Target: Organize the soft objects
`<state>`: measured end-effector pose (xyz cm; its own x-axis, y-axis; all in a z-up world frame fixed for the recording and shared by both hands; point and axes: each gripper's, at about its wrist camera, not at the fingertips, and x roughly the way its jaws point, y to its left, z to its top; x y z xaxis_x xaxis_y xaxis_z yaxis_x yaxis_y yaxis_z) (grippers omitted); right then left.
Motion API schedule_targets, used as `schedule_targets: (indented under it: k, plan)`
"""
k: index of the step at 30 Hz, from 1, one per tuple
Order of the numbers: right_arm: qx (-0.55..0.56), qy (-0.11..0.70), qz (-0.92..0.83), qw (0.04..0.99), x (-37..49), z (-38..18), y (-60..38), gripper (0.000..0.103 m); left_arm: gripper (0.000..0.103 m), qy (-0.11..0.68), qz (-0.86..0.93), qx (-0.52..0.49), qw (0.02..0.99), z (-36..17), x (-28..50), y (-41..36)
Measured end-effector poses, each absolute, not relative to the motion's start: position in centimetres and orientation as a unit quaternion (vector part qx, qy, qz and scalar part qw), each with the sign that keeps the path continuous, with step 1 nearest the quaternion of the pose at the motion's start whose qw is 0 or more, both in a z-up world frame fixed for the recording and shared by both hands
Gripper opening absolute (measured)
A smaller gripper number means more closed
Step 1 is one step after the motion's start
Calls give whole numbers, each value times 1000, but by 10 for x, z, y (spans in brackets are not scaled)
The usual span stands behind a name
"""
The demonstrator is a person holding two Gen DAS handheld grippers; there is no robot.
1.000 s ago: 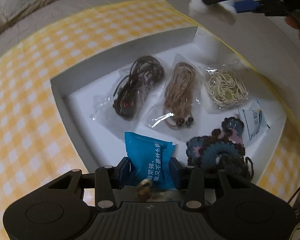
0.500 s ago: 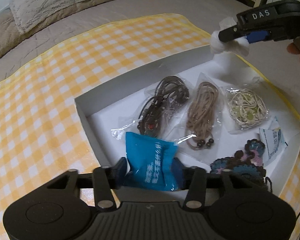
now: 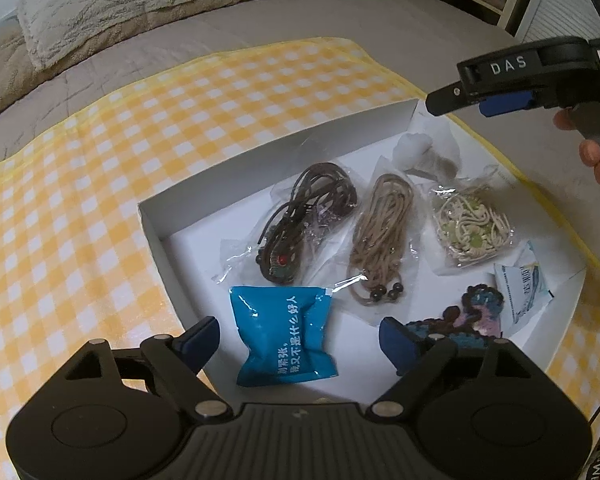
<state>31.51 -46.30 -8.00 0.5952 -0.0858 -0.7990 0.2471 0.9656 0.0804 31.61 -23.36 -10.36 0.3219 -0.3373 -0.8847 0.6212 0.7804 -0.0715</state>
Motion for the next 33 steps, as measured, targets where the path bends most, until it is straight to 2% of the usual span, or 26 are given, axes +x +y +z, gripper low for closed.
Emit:
schedule_targets:
  k: [11,13,21,25,33]
  plan:
    - [86,426,-84,897,294,-61,-461,78,89,483,-295,120,816,-84,303,-222]
    - [85,424,-80,898,290,-57,-459,79,93,478,-291,111,821,-79,301,-219]
    - [70,402,-54,911,269,-32,-445,82,95,459,-266,82,844,-56,292,-202]
    - [61,387,-43,919,256,-19,-436,83,100,442,-251,69,858,-40,283,-190]
    - [59,349,-16,935,230,8,-419,88,103,406,-232,38,883,-6,257,-169]
